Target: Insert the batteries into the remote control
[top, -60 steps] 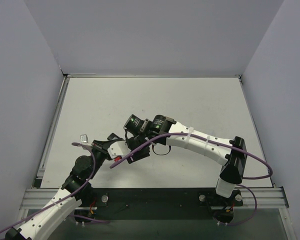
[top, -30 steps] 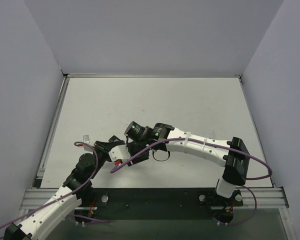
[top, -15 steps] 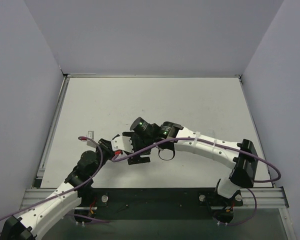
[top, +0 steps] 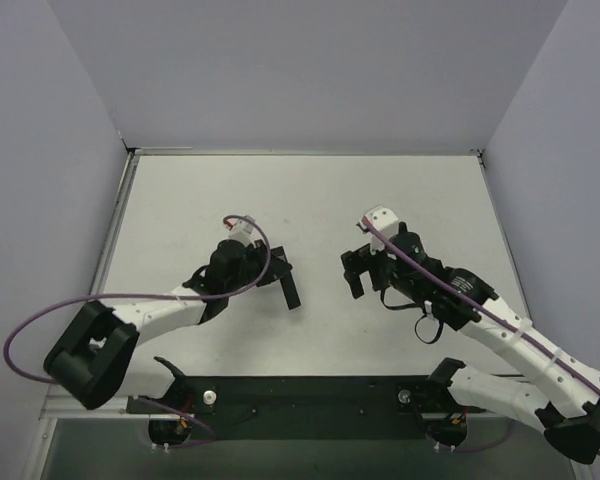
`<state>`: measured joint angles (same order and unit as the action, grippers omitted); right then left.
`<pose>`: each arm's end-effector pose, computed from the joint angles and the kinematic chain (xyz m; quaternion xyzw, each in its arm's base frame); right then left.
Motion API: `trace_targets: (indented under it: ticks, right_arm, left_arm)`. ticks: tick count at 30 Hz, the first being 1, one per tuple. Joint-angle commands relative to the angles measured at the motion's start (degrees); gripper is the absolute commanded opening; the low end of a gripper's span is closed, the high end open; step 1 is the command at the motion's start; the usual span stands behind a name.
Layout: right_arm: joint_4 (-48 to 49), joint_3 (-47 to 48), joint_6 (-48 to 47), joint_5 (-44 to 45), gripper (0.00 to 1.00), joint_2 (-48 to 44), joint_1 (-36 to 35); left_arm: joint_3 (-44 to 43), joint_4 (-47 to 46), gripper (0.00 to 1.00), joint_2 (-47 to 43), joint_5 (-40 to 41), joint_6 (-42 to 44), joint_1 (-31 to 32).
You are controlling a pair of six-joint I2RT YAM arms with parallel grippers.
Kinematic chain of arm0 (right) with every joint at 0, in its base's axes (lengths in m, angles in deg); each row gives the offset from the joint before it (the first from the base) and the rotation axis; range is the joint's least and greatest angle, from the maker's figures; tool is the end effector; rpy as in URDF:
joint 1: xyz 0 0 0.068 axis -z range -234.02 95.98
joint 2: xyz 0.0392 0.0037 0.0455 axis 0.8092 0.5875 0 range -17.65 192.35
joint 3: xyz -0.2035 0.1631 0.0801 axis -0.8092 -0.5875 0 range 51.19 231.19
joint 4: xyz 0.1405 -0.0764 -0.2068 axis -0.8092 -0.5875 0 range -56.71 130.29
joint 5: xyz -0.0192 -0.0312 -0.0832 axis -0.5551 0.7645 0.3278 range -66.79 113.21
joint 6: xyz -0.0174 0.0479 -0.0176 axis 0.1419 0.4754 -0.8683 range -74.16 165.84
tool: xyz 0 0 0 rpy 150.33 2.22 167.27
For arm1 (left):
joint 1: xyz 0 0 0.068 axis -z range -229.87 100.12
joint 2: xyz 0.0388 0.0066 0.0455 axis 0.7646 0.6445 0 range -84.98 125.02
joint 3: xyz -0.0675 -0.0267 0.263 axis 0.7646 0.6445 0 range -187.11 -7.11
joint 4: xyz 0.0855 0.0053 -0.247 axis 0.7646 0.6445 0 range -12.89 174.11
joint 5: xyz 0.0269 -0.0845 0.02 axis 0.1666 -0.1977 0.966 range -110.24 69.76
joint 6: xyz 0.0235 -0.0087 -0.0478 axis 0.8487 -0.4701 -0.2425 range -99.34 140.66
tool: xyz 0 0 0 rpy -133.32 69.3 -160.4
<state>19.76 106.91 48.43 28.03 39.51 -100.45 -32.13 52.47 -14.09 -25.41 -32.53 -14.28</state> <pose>0.1571 0.1609 0.3481 -0.2874 0.7771 0.2001 0.5230 0.2008 -0.1476 0.1892 -0.1009 0.8186 -0.4213 0.3771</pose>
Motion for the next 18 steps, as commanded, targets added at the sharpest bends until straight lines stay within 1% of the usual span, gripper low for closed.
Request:
trace_targets:
  ticks: [1, 2, 3, 4, 5, 6, 7, 8, 9, 10, 11, 12, 13, 14, 15, 16, 17, 18]
  right_arm:
    - [-0.5, -4.8, 13.0, 6.7, 1.0, -8.1, 2.2]
    - [-1.4, -5.1, 14.2, 7.7, 1.0, -9.4, 2.3]
    - [-2.3, -5.3, 14.5, 10.0, 1.0, -11.5, 2.5]
    - [-4.4, -5.4, 15.0, 11.0, 1.0, -12.6, 2.7]
    - [-5.3, -5.4, 15.3, 12.0, 1.0, -13.4, 2.8]
    - [-6.6, -5.5, 16.0, 13.0, 1.0, -15.1, 2.8]
    - [-7.1, -5.5, 16.2, 13.9, 1.0, -16.0, 2.9]
    - [-7.7, -5.9, 16.5, 14.5, 1.0, -17.6, 3.1]
    - [-8.3, -6.0, 16.8, 14.7, 1.0, -18.2, 3.1]
    - [-8.6, -6.2, 16.7, 15.3, 1.0, -18.9, 3.1]
    - [-9.0, -6.4, 16.8, 15.9, 1.0, -19.5, 3.2]
    - [-9.7, -6.7, 16.7, 16.4, 1.0, -20.3, 3.2]
    - [-10.0, -6.7, 16.5, 17.1, 1.0, -20.8, 3.2]
    - [-10.3, -6.9, 16.2, 17.5, 1.0, -21.4, 3.3]
    - [-10.9, -6.8, 16.1, 17.7, 1.0, -21.6, 3.5]
    - [-11.2, -6.8, 16.0, 17.9, 1.0, -21.8, 3.4]
    - [-11.5, -6.7, 15.9, 18.6, 1.0, -22.2, 3.5]
    - [-12.1, -6.6, 16.0, 19.1, 1.0, -22.4, 3.6]
  left_arm:
    - [-17.4, 8.0, 0.12, 12.3, -2.2, 11.0, 1.6]
    - [-24.8, 17.9, 0.12, 14.4, -1.2, 14.9, 3.0]
    - [-29.0, 22.7, 0.12, 18.5, 2.8, 16.6, 3.9]
    - [-32.3, 27.7, 0.12, 20.4, 4.7, 18.7, 4.7]
    - [-35.2, 34.8, 0.13, 22.3, 6.8, 21.6, 5.6]
    - [-40.5, 37.6, 0.13, 25.8, 10.2, 22.7, 6.9]
    - [-42.5, 40.1, 0.14, 27.4, 11.7, 25.2, 7.6]
    - [-44.8, 44.7, 0.16, 29.2, 13.0, 26.1, 8.0]
    - [-48.5, 47.1, 0.17, 32.6, 16.3, 27.0, 9.2]
    - [-50.8, 51.8, 0.18, 34.4, 17.9, 28.9, 9.9]
    - [-52.9, 54.3, 0.2, 36.3, 19.6, 29.6, 10.5]
    - [-54.9, 57.0, 0.21, 40.0, 23.8, 30.4, 11.2]
    - [-59.6, 62.6, 0.22, 41.9, 25.8, 31.6, 12.3]
    - [-61.3, 65.0, 0.22, 43.8, 27.7, 32.0, 12.9]
    - [-63.1, 66.9, 0.22, 46.6, 31.6, 32.3, 13.4]
    - [-65.1, 69.8, 0.23, 47.6, 33.1, 32.4, 14.4]
    - [-65.7, 70.5, 0.25, 48.3, 34.9, 32.5, 14.9]
    - [-65.9, 70.7, 0.36, 48.5, 35.2, 32.5, 15.3]
